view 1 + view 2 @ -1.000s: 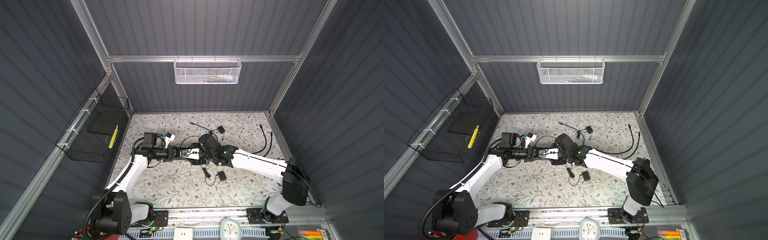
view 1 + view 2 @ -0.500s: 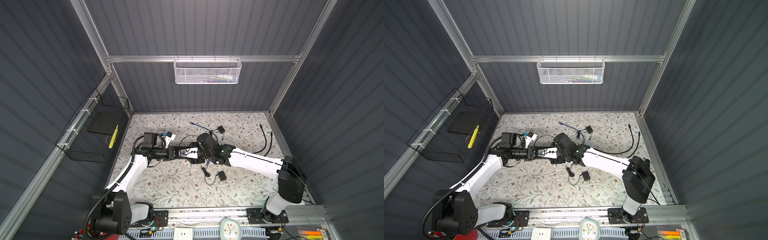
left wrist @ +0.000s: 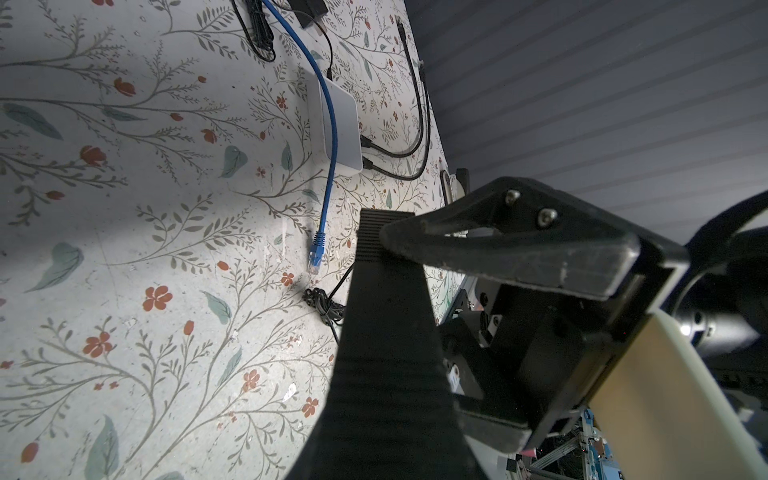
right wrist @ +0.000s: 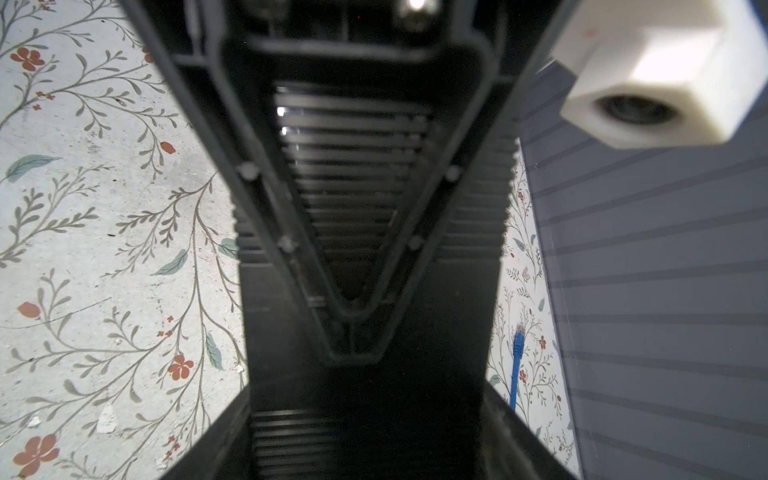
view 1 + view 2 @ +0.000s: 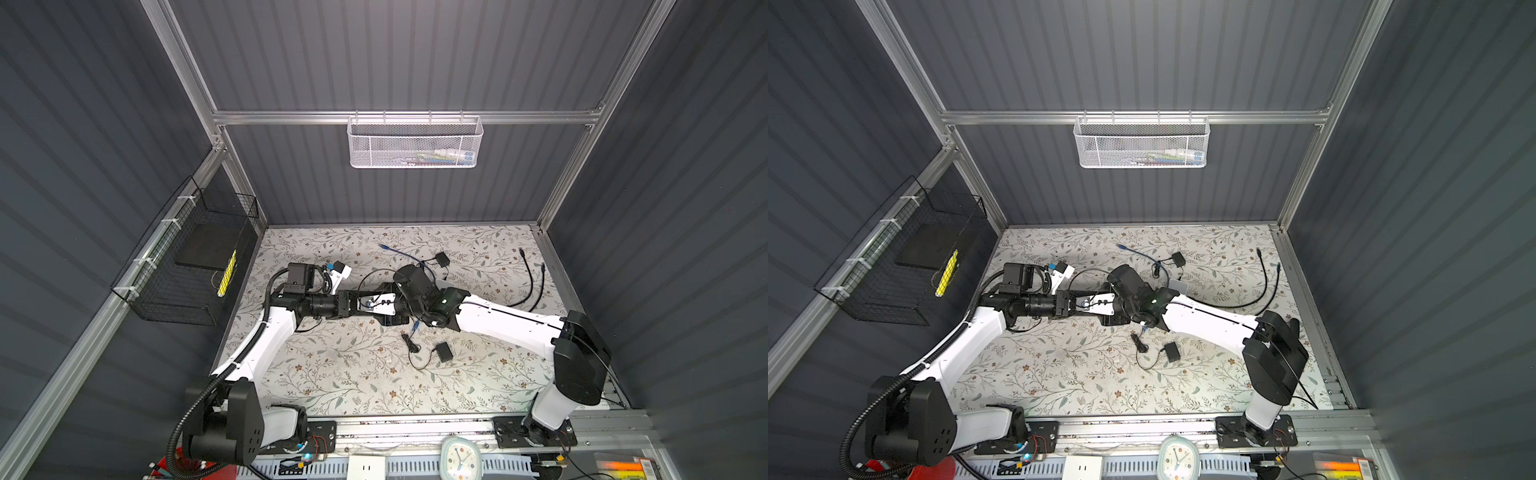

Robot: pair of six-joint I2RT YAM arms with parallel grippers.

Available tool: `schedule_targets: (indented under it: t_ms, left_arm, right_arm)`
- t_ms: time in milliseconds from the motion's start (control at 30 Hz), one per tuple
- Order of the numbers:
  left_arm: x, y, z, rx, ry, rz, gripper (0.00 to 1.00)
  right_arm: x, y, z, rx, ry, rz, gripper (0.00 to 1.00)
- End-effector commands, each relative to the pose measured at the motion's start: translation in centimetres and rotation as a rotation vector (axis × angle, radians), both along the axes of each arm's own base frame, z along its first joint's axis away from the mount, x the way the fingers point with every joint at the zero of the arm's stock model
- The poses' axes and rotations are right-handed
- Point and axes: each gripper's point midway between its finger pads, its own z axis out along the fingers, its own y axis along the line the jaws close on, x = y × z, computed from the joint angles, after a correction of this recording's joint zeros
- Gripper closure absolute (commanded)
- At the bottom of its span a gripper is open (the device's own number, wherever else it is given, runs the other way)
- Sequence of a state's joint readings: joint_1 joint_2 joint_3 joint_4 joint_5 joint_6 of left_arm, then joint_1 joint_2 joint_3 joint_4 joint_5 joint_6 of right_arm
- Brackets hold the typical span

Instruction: Insert the plug into the switch port

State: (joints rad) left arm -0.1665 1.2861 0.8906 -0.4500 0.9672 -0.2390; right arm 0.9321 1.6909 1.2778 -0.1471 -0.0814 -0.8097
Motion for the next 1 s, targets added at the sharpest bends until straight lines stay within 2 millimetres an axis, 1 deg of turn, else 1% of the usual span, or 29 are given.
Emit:
schedule_targets:
  t_ms: [0, 67, 167, 267, 333, 433, 500, 600, 733, 800, 867, 933, 967]
  left_arm:
    - [-1.5, -0.8, 0.8, -0.055, 0.158, -0.016, 1.0]
    - [-1.0, -0.7, 1.0, -0.046, 0.155, 0.0, 1.0]
    - [0.4, -0.4, 1.7, -0.029, 0.127, 0.058, 1.0]
    - [2.4, 0.6, 2.5, -0.033, 0.103, 0.156, 1.0]
    - [3.5, 1.3, 2.8, -0.035, 0.104, 0.218, 1.0]
    - [4.6, 1.7, 3.1, -0.035, 0.093, 0.271, 1.0]
    - [4.9, 1.8, 3.2, -0.043, 0.096, 0.291, 1.0]
    - [5.5, 2.5, 3.6, -0.041, 0.096, 0.35, 1.0]
    - [5.9, 3.8, 4.4, -0.037, 0.083, 0.46, 1.0]
    - [5.8, 4.5, 4.7, -0.028, 0.071, 0.514, 1.0]
    - [5.4, 5.4, 4.6, -0.01, 0.066, 0.575, 1.0]
    - [4.9, 5.7, 4.0, -0.006, 0.074, 0.593, 1.0]
    - [4.6, 6.0, 3.2, 0.011, 0.088, 0.609, 1.0]
  right_arm:
    - [3.1, 0.6, 4.0, 0.102, -0.104, -0.091, 0.43]
    - [3.1, 0.0, 3.7, 0.109, -0.066, -0.119, 0.37]
    - [3.0, -1.1, 2.5, 0.106, -0.032, -0.166, 0.32]
    - [2.6, -2.5, 1.1, 0.098, 0.007, -0.224, 0.28]
    - [2.1, -3.5, 0.4, 0.101, 0.036, -0.259, 0.26]
    - [1.4, -5.1, -0.1, 0.129, 0.087, -0.312, 0.24]
    - [0.8, -6.0, -0.4, 0.147, 0.105, -0.335, 0.23]
    - [0.1, -7.4, -0.2, 0.18, 0.12, -0.375, 0.22]
    - [-0.3, -9.7, 1.0, 0.287, 0.175, -0.477, 0.23]
    - [0.1, -11.4, 1.5, 0.37, 0.239, -0.582, 0.25]
    - [0.3, -13.3, 0.8, 0.388, 0.355, -0.699, 0.29]
    - [0.2, -14.4, -0.4, 0.348, 0.433, -0.778, 0.34]
    - [0.0, -14.6, -1.0, 0.315, 0.456, -0.799, 0.36]
